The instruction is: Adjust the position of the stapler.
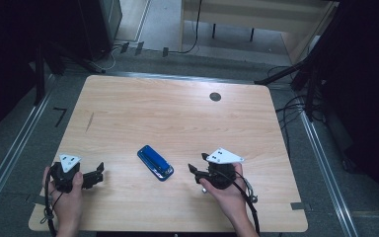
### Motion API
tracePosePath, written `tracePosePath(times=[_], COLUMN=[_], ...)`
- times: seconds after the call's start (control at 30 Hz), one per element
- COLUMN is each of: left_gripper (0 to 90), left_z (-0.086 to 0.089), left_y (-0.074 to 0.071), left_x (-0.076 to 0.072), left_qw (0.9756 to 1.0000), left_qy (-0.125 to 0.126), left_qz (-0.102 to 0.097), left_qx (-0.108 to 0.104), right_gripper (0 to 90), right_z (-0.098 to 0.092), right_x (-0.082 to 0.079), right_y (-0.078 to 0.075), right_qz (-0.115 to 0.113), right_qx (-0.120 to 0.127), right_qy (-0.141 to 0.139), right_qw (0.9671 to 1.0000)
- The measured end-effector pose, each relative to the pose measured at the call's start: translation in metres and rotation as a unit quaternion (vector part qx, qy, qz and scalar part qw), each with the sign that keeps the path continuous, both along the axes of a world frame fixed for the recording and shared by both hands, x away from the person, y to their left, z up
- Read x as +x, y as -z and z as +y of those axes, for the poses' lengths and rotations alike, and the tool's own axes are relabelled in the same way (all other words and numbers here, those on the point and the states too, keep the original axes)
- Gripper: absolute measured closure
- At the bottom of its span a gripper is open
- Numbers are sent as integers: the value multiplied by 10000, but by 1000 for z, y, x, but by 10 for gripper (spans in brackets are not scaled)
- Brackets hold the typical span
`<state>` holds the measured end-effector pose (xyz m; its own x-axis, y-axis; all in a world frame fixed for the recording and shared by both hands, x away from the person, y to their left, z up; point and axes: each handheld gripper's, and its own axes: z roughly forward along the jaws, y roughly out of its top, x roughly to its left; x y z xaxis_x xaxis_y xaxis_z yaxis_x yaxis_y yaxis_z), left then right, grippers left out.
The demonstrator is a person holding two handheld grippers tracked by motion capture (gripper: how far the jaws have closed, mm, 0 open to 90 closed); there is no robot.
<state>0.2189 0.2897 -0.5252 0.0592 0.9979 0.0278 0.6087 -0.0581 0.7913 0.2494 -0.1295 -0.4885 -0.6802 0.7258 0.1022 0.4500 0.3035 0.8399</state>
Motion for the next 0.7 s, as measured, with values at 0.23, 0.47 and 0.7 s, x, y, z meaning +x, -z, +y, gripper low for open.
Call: tracePosePath(times=[0.23, 0.47, 0.7], left_gripper=[0, 0, 0], left_z=[-1, -2, -3], left_y=[0, 0, 0], left_x=[-1, -2, -3], left_qw=[10000, 10000, 10000], left_qy=[20, 7, 5], left_qz=[-7, -4, -12], left_qx=[21, 1, -60], right_gripper=[519, 516, 519], right_z=[13, 28, 48], right_x=[2, 2, 2], right_y=[3, 6, 6], right_qz=[133, 216, 103], right_qx=[185, 145, -16], right_qy=[-326, -480, -550], right_qw=[9992, 9985, 9984])
